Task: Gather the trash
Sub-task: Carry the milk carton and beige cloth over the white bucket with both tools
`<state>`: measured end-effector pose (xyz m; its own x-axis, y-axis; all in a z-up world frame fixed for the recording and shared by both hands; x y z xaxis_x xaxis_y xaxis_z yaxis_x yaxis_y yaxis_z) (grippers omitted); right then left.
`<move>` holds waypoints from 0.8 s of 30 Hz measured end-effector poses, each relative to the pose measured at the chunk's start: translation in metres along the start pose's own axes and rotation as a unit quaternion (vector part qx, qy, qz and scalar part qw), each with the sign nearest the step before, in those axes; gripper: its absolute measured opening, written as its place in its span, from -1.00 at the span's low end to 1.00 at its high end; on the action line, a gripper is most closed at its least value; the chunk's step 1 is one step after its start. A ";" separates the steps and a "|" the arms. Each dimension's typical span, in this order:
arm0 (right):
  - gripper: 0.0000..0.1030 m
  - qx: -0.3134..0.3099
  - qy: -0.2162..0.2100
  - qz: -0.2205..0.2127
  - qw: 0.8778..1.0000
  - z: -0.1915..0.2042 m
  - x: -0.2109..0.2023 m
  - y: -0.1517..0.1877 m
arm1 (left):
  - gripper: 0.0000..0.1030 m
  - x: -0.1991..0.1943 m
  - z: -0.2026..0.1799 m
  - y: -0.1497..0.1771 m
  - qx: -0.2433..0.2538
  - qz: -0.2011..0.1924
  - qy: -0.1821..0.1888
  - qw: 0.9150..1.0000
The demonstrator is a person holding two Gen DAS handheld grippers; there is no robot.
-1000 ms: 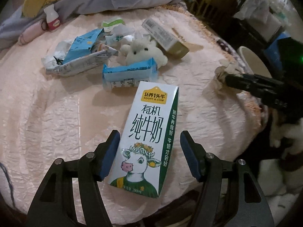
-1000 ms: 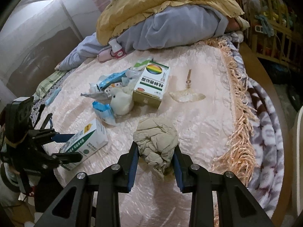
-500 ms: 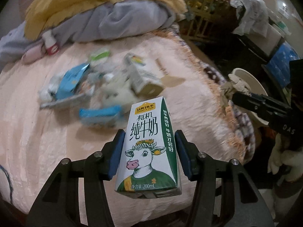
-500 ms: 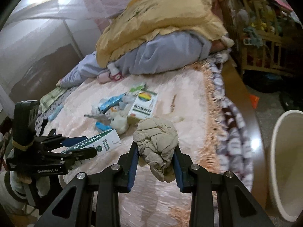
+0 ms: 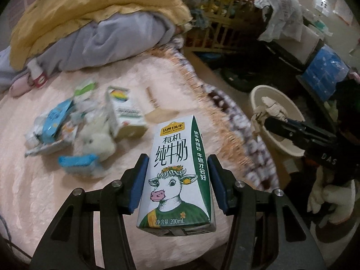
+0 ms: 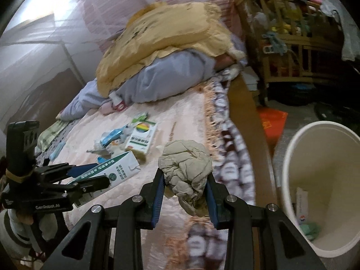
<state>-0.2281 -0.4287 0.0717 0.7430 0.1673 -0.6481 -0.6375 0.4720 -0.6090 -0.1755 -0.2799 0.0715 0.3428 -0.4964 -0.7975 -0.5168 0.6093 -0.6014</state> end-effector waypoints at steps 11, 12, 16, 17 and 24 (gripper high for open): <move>-0.37 0.050 0.058 -0.029 0.997 -0.073 -0.031 -0.014 | 0.00 0.031 -0.068 -0.049 0.034 -0.015 0.054 0.998; -0.37 0.053 0.064 -0.030 0.996 -0.079 -0.033 -0.014 | 0.00 0.034 -0.073 -0.052 0.037 -0.015 0.055 0.998; -0.37 0.078 0.079 -0.035 0.993 -0.109 -0.039 -0.015 | 0.00 0.048 -0.094 -0.064 0.050 -0.013 0.062 0.997; -0.37 0.085 0.083 -0.036 0.992 -0.116 -0.041 -0.016 | 0.00 0.050 -0.098 -0.066 0.052 -0.013 0.063 0.997; -0.37 0.117 0.104 -0.046 0.987 -0.156 -0.050 -0.021 | 0.00 0.077 -0.124 -0.087 0.058 -0.011 0.083 0.995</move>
<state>-0.2837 -0.5816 0.0454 0.7213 -0.0555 -0.6904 -0.4868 0.6684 -0.5624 -0.2015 -0.4474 0.0685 0.2145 -0.5993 -0.7713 -0.4140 0.6594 -0.6275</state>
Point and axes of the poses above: each gripper's, at about its wrist camera, not at the fingertips, and x roughly the way its jaws point, z to its left, y to its underside, the point moved 8 cm from there along x, roughly the way its jaws point, and after that the axes turned 11 degrees about x, right-handed, at the moved point
